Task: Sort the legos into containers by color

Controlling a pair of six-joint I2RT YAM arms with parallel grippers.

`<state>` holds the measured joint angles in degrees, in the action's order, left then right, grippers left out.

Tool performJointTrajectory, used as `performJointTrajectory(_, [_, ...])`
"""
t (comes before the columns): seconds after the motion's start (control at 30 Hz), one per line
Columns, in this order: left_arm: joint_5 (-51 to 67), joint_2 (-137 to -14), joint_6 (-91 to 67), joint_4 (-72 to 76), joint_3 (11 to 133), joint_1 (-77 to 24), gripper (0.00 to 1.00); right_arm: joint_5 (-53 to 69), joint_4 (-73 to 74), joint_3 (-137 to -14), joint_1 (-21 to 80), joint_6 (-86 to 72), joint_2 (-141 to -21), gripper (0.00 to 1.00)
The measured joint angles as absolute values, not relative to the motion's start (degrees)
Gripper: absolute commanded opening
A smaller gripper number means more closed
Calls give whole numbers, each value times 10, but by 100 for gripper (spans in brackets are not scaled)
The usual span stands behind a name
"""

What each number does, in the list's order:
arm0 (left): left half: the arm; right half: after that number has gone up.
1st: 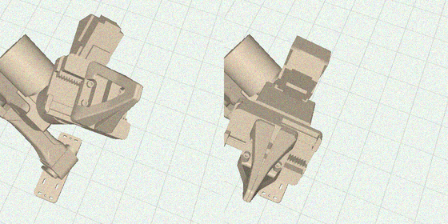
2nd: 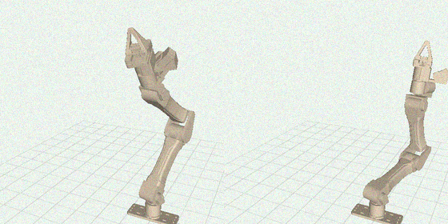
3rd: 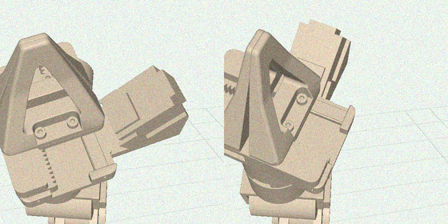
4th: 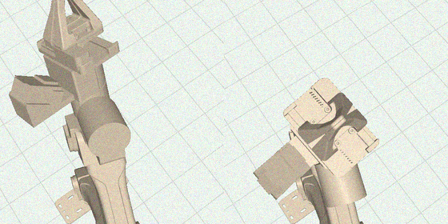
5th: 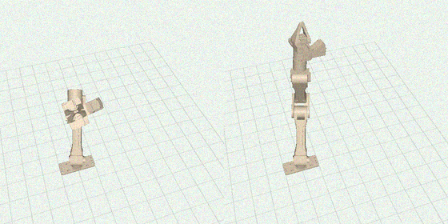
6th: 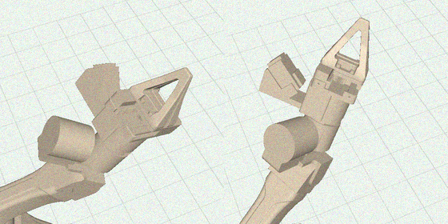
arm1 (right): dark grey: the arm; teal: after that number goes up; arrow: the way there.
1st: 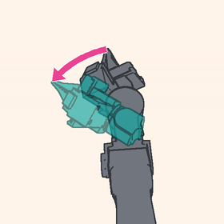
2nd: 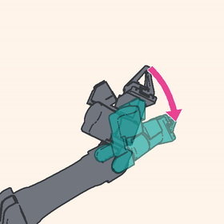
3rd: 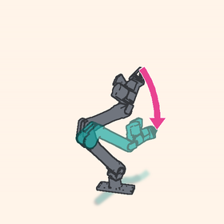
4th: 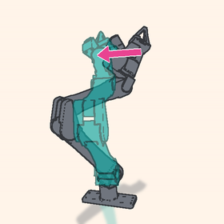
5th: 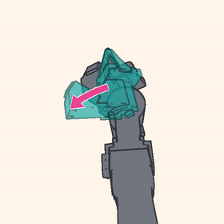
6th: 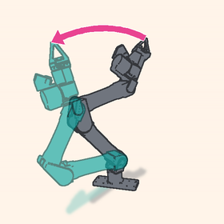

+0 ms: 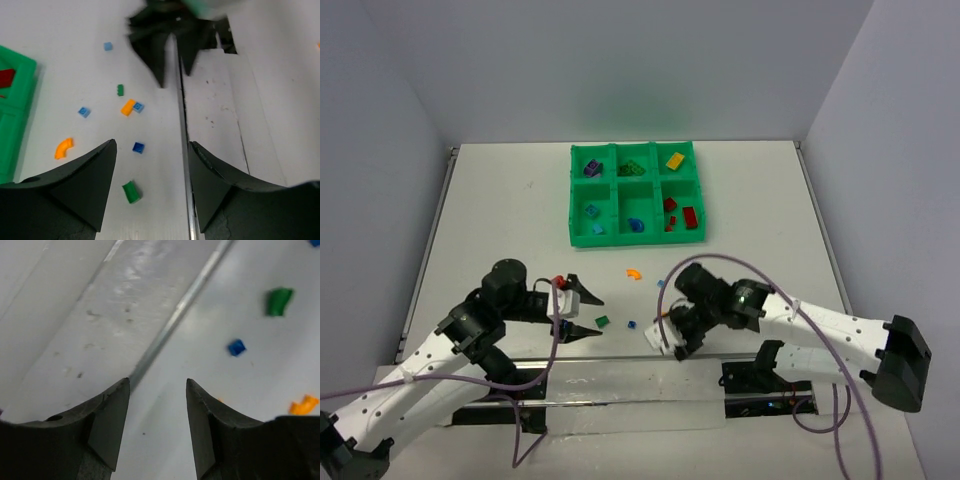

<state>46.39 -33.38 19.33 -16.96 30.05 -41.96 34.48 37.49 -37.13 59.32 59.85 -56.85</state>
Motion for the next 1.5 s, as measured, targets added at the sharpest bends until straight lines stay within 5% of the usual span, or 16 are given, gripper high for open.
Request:
performJointTrajectory(0.33, [400,-490,299,-185,339,-661,60,469,263,-413,272,469,-632,70])
performJointTrajectory(0.6, [361,-683,369,-133,423,-802,54,548,180,-438,133,316,-678,77])
performJointTrajectory(1.1, [329,-842,444,-38,513,-915,53,610,-80,-413,78,-19,-708,79])
performJointTrajectory(1.5, [284,-1000,409,25,614,-997,55,633,-78,-404,5,-72,-730,79])
